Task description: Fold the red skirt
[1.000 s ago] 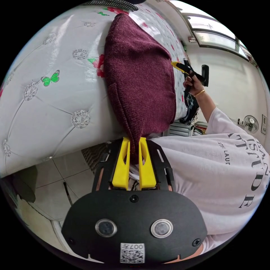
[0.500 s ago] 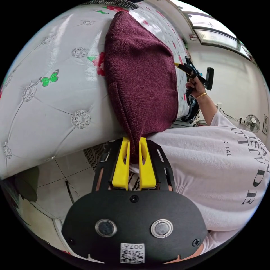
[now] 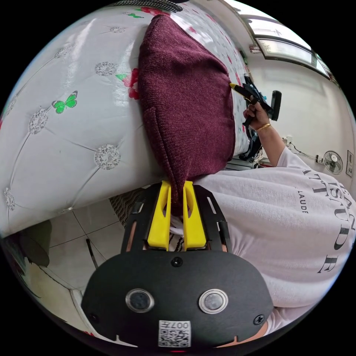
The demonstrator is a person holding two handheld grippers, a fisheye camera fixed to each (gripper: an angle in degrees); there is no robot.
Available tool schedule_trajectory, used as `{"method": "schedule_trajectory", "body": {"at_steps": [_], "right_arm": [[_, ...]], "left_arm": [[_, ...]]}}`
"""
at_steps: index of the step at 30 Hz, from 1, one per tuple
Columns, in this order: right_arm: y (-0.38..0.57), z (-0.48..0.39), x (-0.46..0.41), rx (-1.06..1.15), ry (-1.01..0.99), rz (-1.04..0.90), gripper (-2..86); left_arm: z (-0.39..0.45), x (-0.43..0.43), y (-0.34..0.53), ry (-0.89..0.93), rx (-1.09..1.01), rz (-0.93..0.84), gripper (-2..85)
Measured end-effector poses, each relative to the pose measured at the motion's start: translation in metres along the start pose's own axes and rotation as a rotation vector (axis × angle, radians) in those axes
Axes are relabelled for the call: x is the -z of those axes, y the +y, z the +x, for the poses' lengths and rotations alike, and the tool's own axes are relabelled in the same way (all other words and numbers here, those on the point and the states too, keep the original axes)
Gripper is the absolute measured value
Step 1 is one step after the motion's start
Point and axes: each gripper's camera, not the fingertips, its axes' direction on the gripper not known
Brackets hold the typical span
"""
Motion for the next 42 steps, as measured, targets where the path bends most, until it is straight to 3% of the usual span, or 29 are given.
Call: {"method": "schedule_trajectory", "body": {"at_steps": [4, 7, 10, 20, 27, 35, 42], "right_arm": [[0.016, 0.012, 0.004, -0.066, 0.063, -0.023, -0.1], [0.02, 0.028, -0.016, -0.13, -0.004, -0.094, 0.3], [0.022, 0.036, -0.005, -0.168, -0.088, -0.017, 1.4], [0.076, 0.005, 0.01, -0.036, -0.105, -0.074, 3.5], [0.106, -0.015, -0.016, 0.052, 0.006, -0.176, 2.4], [0.118, 0.009, 0.012, 0.012, 0.025, -0.103, 0.4], [0.143, 0.044, 0.016, -0.069, -0.042, -0.112, 4.1]], "left_arm": [[-0.001, -0.001, 0.003, 0.002, -0.008, 0.0, 5.1], [-0.001, -0.002, 0.005, 0.002, -0.024, -0.008, 5.2], [-0.001, -0.002, 0.007, 0.006, -0.031, -0.015, 5.2], [0.005, -0.002, 0.014, 0.0, -0.058, -0.026, 5.2], [0.01, 0.0, 0.016, 0.002, -0.078, -0.052, 5.2], [0.02, 0.007, 0.022, 0.001, -0.088, -0.046, 5.3], [0.027, 0.018, 0.028, 0.011, -0.1, -0.04, 5.4]]}}
